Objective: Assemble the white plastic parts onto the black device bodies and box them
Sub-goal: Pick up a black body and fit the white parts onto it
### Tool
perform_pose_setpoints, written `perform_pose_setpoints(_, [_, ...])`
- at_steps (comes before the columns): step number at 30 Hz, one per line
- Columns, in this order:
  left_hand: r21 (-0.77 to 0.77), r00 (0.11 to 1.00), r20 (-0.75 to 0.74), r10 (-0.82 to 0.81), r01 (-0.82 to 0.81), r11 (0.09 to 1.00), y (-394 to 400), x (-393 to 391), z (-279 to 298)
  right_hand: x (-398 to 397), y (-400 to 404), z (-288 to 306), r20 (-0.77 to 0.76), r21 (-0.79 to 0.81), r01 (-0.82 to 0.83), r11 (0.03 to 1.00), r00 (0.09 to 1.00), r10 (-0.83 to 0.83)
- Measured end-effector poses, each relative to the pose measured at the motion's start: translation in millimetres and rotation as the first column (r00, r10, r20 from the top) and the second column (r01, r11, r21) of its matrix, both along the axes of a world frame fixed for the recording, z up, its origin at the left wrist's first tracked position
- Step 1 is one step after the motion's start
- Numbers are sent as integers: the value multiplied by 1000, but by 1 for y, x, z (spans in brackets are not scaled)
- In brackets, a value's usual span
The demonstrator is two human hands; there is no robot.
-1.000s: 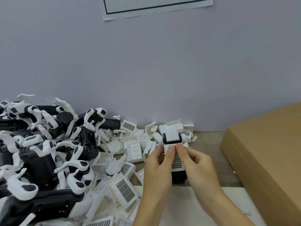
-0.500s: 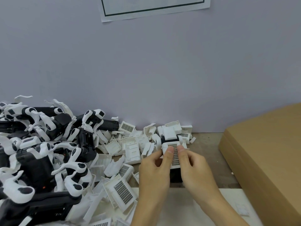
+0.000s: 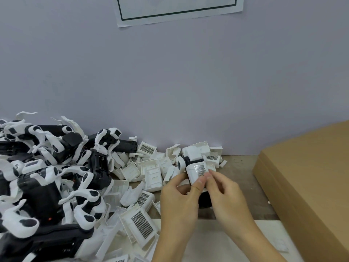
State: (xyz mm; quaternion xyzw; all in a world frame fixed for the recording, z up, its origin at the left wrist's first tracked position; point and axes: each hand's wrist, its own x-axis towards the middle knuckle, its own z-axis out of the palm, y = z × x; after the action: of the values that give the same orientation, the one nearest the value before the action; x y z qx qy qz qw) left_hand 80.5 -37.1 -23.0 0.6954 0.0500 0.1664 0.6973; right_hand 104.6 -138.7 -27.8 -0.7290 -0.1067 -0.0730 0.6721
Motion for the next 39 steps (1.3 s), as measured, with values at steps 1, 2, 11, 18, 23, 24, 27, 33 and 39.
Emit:
perform_pose_setpoints(1, [-39,1000,-5,18,-18,999,0,1,-1,-1,2,-2,8,-3,17,1000,1000,-17])
perform_pose_setpoints(2, [-78,999,-25,39,-40,996,0,2,-1,-1,3,-4,20,-47,21,999,1000,-21])
perform_pose_setpoints(11, [-263,996,-59,-65,48,964,-3,5,1,4,-4,-5,67,-6,154,988,986,-154])
perform_pose_setpoints(18, [-160,940,117,320,-301,940,8,3,2,7,-21,11,-415,356,138,924,909,24])
perform_pose_setpoints(23, [-322,988,111,107,-66,944,5,2,5,5,-17,13,-510,468,-74,881,791,337])
perform_pose_setpoints(24, [-318,989,109,104,-65,946,5,2,5,4,-17,14,-505,465,-94,880,788,351])
perform_pose_setpoints(27, [-333,987,101,128,-87,939,6,4,4,6,-18,11,-484,494,-112,862,789,380])
perform_pose_setpoints(33, [-323,976,1,216,-204,924,13,5,0,11,-28,10,-470,422,-156,893,805,362])
perform_pose_setpoints(39, [-378,986,9,169,-153,913,15,6,5,12,-50,17,-304,153,-276,949,900,311])
